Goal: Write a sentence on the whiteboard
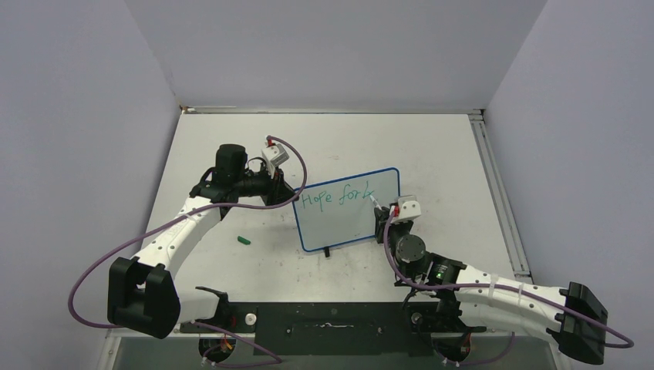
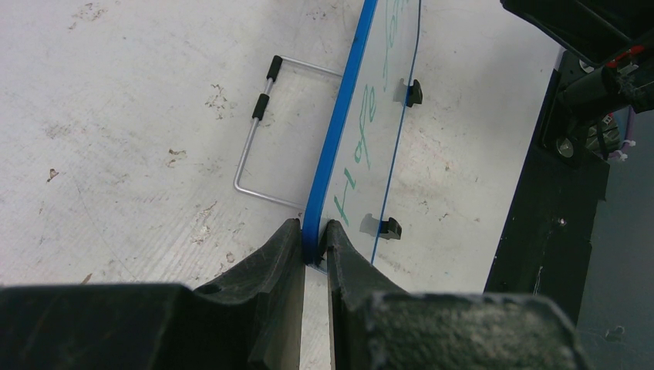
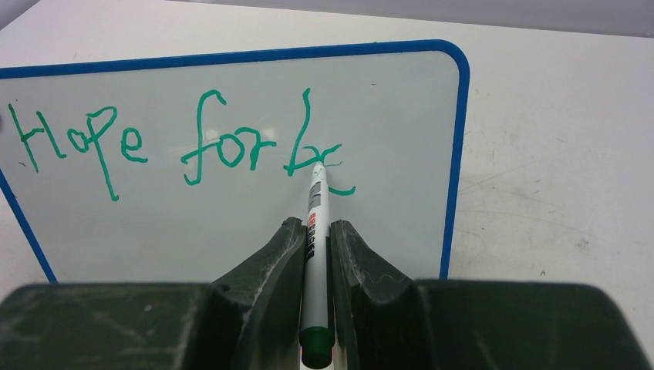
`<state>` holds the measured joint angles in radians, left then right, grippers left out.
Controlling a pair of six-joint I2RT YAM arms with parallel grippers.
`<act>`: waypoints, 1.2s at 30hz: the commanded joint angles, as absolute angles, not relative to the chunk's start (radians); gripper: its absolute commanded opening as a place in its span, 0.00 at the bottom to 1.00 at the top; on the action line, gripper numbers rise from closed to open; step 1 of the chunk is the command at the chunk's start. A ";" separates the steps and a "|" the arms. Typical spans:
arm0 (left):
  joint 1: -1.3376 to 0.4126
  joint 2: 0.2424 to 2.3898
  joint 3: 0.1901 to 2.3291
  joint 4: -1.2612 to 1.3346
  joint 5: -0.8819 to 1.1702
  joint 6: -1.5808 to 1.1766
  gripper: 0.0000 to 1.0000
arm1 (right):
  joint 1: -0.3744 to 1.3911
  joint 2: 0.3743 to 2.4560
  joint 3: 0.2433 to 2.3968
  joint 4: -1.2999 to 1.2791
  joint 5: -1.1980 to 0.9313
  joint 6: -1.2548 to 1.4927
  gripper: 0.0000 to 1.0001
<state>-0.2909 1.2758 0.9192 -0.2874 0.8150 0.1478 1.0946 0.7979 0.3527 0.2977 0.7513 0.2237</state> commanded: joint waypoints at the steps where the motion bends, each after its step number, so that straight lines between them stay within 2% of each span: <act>1: -0.291 1.296 0.930 -0.343 0.783 0.192 0.00 | 1.098 0.808 0.369 0.329 0.770 0.223 0.05; 15: -0.291 1.294 0.930 -0.343 0.781 0.192 0.00 | 1.086 0.808 0.371 0.293 0.824 0.241 0.05; 36: -0.292 1.293 0.930 -0.343 0.781 0.192 0.00 | 1.062 0.823 0.397 0.376 0.808 0.155 0.05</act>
<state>-0.2909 1.2758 0.9192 -0.2874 0.8154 0.1478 1.0729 0.8124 0.3534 0.3157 0.8013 0.1822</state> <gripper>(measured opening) 0.120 0.152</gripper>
